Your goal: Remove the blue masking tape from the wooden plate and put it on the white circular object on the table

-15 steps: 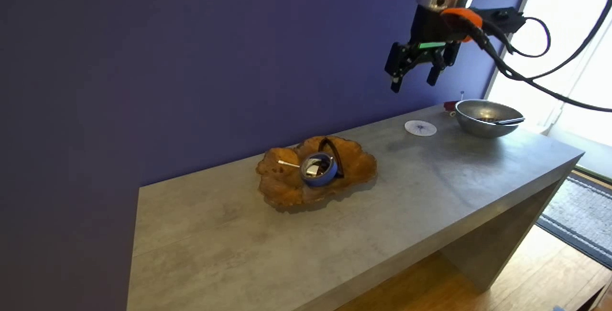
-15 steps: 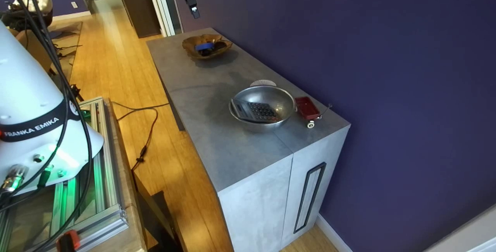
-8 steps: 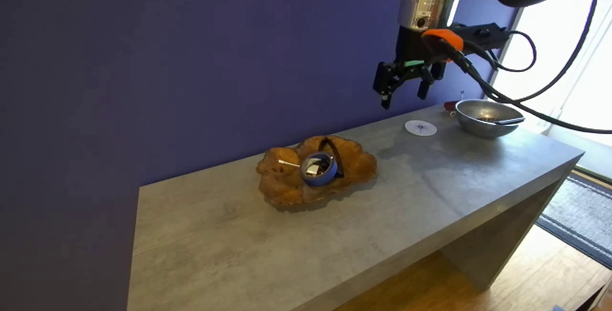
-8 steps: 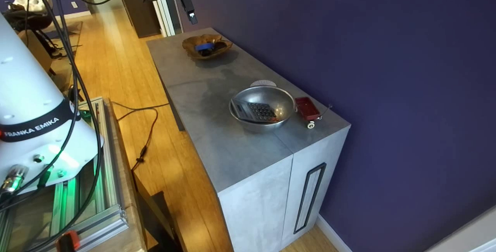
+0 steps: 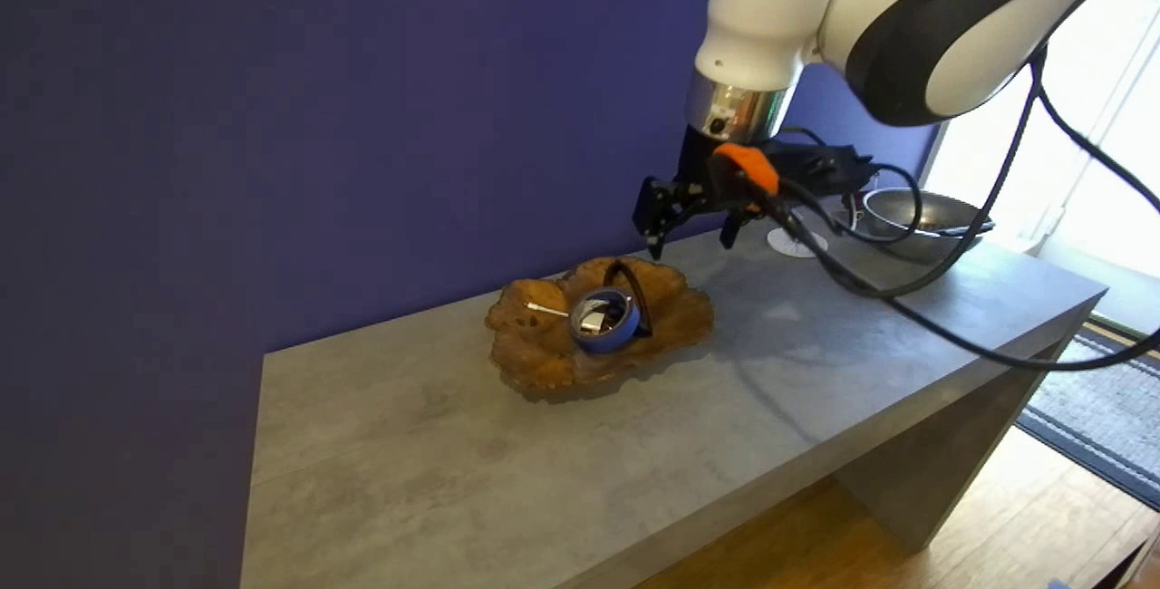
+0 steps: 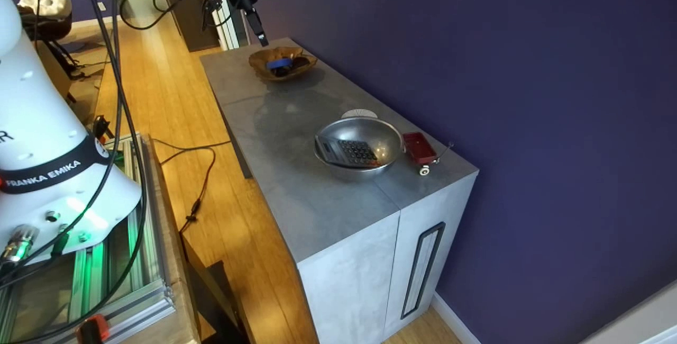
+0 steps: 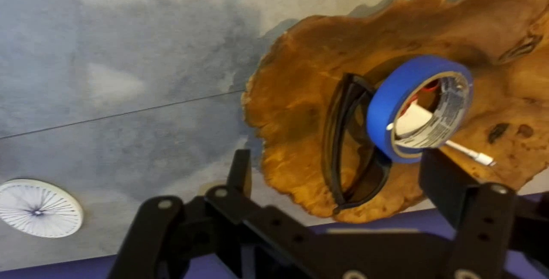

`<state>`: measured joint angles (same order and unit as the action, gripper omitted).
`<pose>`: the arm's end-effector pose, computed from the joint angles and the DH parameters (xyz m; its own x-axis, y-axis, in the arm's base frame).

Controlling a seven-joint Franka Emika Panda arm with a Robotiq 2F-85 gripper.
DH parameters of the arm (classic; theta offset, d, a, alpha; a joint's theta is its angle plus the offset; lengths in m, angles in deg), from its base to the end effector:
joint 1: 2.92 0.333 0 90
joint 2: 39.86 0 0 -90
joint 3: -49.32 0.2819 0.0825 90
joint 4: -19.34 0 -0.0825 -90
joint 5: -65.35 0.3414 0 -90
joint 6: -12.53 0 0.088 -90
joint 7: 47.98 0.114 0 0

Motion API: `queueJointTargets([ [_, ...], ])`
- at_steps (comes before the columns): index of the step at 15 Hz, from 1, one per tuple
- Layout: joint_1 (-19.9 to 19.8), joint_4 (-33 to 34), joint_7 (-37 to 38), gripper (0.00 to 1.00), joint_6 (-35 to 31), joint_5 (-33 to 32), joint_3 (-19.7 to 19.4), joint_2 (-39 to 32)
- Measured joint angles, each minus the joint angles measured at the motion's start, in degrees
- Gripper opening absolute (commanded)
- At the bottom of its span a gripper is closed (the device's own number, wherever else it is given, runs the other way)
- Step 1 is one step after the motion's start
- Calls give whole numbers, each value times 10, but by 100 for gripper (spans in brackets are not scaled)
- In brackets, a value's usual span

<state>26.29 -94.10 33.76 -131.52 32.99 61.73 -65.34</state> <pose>0.4351 0.3843 0.2486 0.9209 -0.2702 0.2808 -0.2774 -0.9606 -0.0148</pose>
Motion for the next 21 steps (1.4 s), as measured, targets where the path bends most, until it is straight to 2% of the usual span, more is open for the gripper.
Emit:
queueJointTargets([
  [5,97,140,7,100,20,-25,-70,-127],
  [6,108,166,7,93,28,-25,-82,-149],
  [7,116,190,6,74,36,-25,-93,-170],
  [12,127,275,0,38,88,-20,-117,-237],
  [17,136,314,-30,3,144,-3,-114,-249],
  [19,138,322,-54,0,157,15,-109,-247],
  [21,138,326,-83,3,159,40,-103,-242],
])
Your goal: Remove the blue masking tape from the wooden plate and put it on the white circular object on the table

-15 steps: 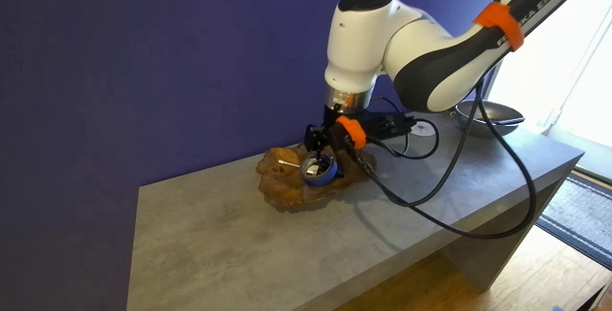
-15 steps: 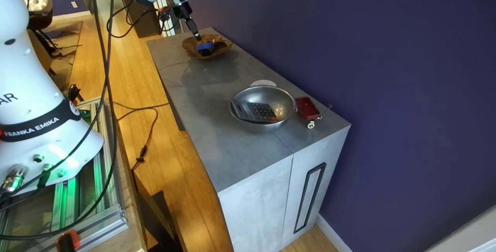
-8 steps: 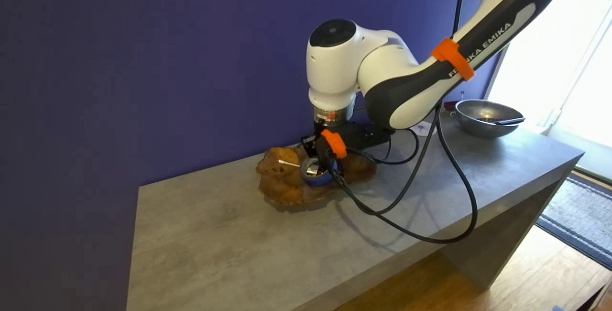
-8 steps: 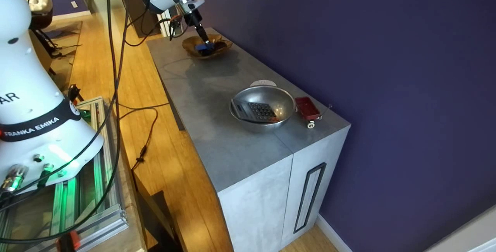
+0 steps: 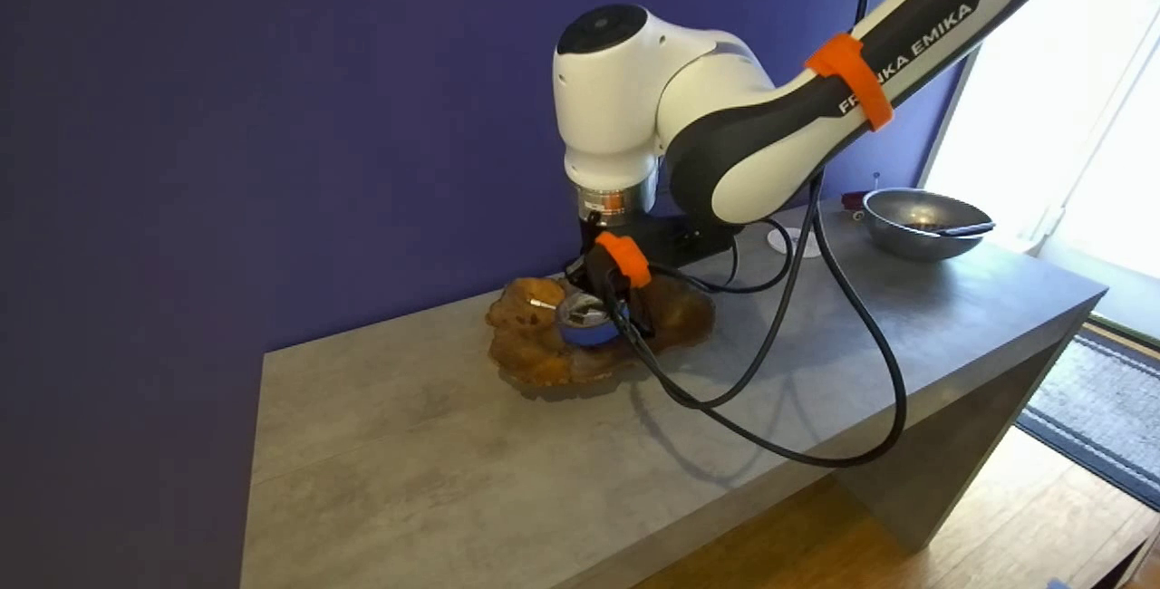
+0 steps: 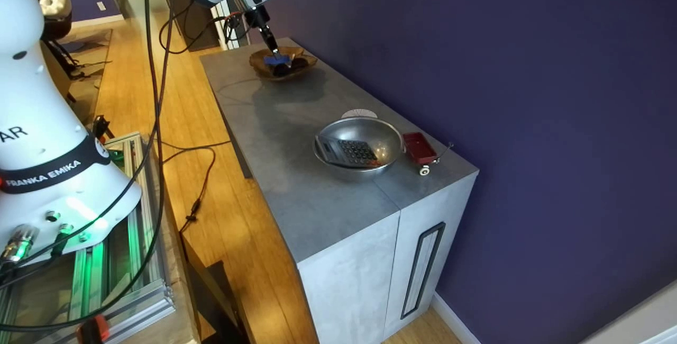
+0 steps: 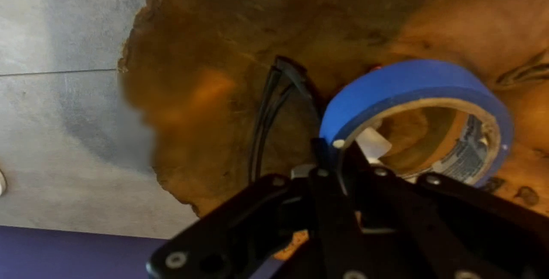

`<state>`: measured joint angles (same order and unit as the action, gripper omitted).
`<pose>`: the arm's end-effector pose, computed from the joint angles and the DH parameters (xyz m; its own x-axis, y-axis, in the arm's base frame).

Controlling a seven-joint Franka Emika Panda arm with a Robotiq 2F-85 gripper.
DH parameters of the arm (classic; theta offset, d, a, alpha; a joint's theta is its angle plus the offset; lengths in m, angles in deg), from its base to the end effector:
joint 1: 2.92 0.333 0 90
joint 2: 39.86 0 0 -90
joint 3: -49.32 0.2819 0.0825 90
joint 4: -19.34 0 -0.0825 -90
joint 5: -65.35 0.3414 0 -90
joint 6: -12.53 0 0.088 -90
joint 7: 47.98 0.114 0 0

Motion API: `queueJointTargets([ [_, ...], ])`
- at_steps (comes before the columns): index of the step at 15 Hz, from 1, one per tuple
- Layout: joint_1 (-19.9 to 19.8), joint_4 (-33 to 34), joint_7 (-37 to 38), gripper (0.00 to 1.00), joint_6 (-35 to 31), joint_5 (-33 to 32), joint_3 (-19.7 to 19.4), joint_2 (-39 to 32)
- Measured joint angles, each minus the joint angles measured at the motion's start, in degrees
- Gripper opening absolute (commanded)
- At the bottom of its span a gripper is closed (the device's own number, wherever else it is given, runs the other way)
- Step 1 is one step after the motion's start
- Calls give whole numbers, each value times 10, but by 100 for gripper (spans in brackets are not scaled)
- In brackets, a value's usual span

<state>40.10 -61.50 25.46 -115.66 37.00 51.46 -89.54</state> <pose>0.4855 0.4583 0.1789 0.9427 -0.1526 0.2968 -0.2123 -0.9604 0.1804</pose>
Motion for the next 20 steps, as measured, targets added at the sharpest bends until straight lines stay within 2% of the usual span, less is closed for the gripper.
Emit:
queueJointTargets([
  [3,-16,-16,-34,3,-12,16,22,32],
  [6,-44,-83,-42,3,-51,22,35,106],
  [10,-55,-189,25,3,-69,27,12,205],
  [11,-55,-218,48,11,-68,27,6,228],
  [13,-61,-272,68,11,-80,27,5,268],
  [15,-63,-301,74,11,-88,27,5,289],
  [16,-63,-306,75,3,-89,27,5,293],
  [20,-74,-312,88,3,-82,26,6,294],
])
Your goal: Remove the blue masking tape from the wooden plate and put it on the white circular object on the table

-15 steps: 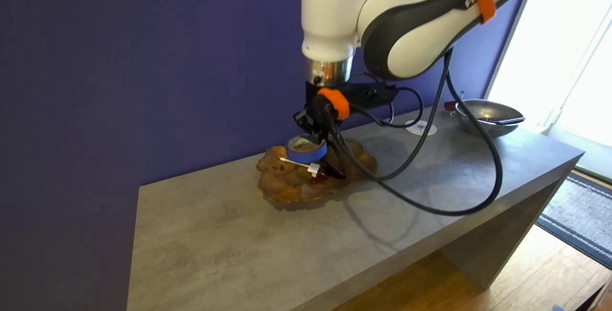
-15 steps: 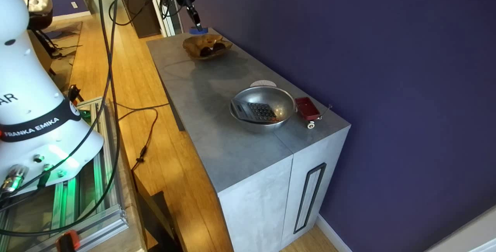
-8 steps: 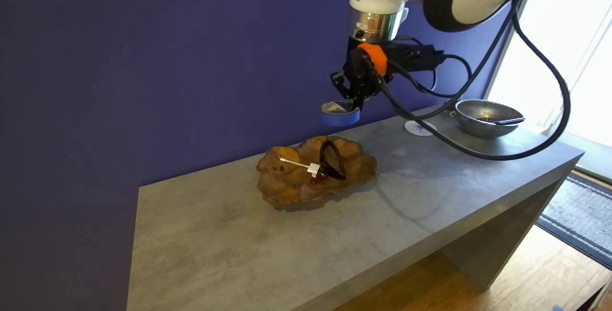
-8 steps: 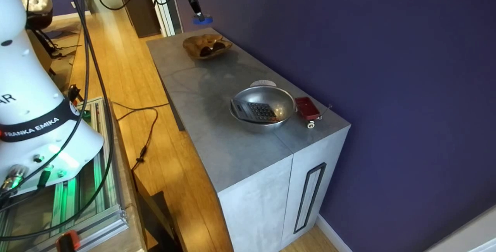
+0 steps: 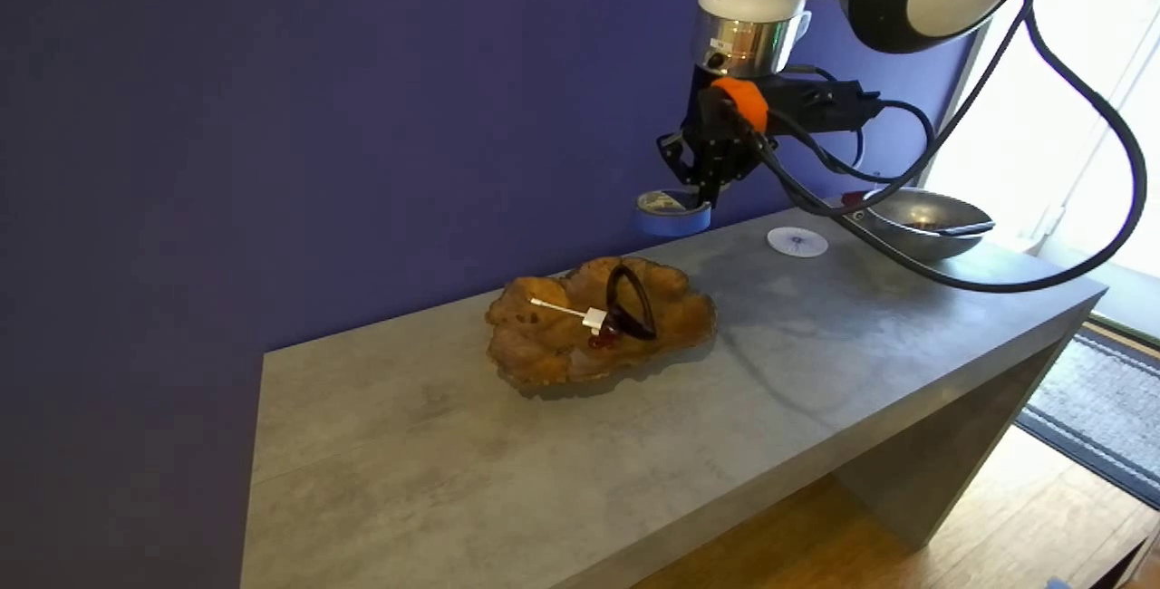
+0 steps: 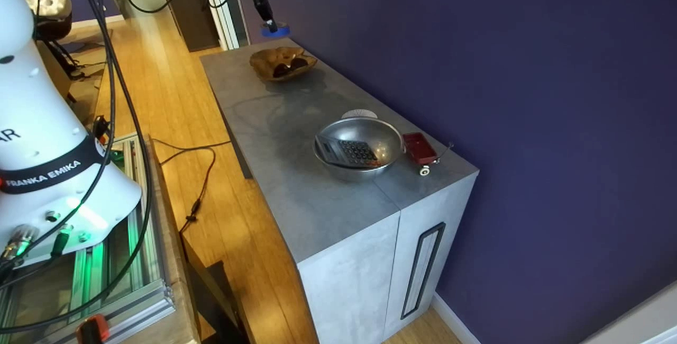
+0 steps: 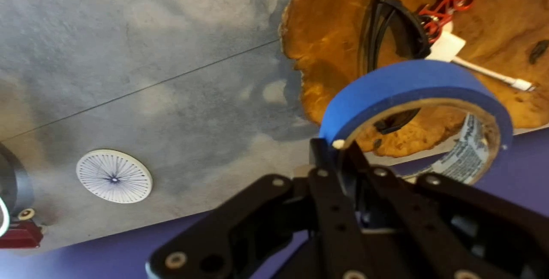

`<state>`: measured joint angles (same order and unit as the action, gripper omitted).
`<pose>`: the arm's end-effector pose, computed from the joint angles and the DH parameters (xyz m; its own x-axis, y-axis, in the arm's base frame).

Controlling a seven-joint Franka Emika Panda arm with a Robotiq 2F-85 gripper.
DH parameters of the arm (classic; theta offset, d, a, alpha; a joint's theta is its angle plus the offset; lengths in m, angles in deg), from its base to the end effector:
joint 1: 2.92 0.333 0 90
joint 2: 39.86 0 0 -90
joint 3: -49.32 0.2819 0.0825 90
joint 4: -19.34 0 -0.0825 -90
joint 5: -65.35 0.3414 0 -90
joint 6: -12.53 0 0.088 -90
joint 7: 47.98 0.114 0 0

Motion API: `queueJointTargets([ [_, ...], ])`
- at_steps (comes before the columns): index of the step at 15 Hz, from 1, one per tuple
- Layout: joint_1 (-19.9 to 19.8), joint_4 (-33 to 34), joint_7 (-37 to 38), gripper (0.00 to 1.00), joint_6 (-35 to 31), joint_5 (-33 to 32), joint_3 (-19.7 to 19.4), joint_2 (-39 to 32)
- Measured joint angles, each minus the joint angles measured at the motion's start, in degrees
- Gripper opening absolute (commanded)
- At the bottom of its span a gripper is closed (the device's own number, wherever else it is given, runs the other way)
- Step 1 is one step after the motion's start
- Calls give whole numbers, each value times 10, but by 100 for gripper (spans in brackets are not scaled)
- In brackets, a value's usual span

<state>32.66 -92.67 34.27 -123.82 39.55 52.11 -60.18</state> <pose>0.4594 0.3540 0.2935 0.8574 -0.4133 0.3068 -0.4397 -0.8980 0.0191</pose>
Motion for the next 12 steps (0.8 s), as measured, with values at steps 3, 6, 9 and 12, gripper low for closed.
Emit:
queueJointTargets([
  [3,-43,-39,36,3,7,0,-7,13],
  [6,-99,-113,59,3,7,0,-10,56],
  [9,-156,-196,94,11,2,0,-14,113],
  [12,-185,-250,104,3,-8,0,-16,153],
])
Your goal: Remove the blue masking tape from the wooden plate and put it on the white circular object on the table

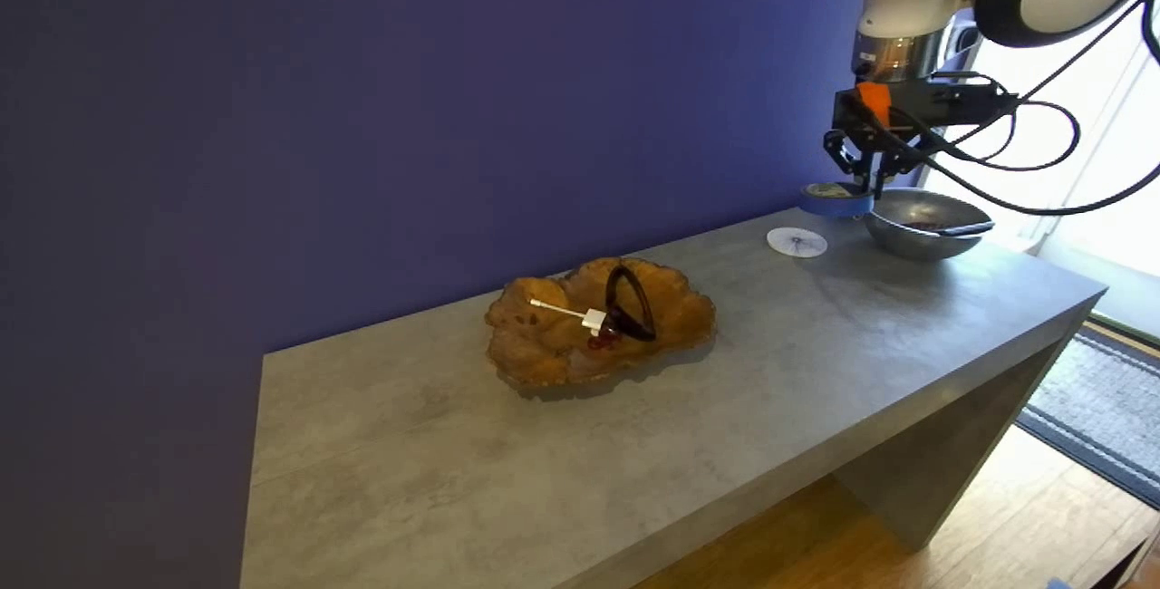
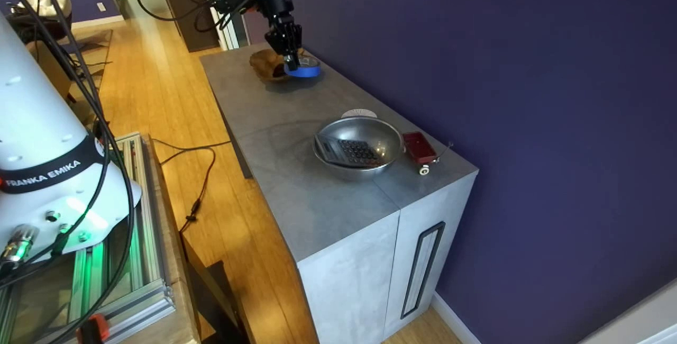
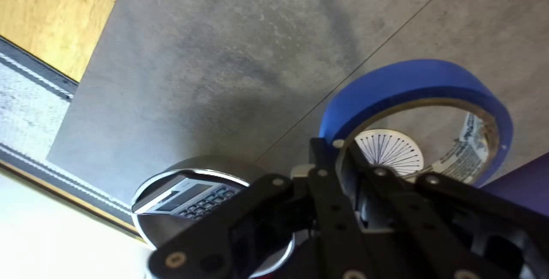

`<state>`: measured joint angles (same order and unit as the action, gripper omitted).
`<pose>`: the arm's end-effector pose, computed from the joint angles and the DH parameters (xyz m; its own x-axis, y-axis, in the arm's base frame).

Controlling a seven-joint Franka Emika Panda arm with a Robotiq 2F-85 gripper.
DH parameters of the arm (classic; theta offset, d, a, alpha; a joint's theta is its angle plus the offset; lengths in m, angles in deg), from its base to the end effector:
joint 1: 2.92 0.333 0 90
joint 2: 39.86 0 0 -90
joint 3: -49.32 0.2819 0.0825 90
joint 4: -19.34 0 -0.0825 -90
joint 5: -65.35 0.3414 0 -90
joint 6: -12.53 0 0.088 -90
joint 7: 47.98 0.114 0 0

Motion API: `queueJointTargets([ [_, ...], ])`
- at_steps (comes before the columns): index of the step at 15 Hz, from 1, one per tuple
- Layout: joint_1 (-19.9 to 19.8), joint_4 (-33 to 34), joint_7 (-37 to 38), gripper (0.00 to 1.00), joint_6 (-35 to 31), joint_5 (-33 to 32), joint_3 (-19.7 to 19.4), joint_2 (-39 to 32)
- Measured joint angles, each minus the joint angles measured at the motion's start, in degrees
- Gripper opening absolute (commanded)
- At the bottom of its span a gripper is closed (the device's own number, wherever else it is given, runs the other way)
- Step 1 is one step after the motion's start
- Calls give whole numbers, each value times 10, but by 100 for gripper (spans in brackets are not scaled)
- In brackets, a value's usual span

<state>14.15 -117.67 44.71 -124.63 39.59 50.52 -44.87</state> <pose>0.4395 0.1392 0.2680 0.5699 -0.7755 0.2716 -0.8194 -0.5614 0.1163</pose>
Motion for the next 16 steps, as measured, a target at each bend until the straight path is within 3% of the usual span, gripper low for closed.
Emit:
queueJointTargets([
  [5,-25,11,68,3,-3,-40,4,-19],
  [10,-57,41,136,3,-24,-77,-17,-83],
  [16,-50,104,179,3,-72,-79,-41,-182],
])
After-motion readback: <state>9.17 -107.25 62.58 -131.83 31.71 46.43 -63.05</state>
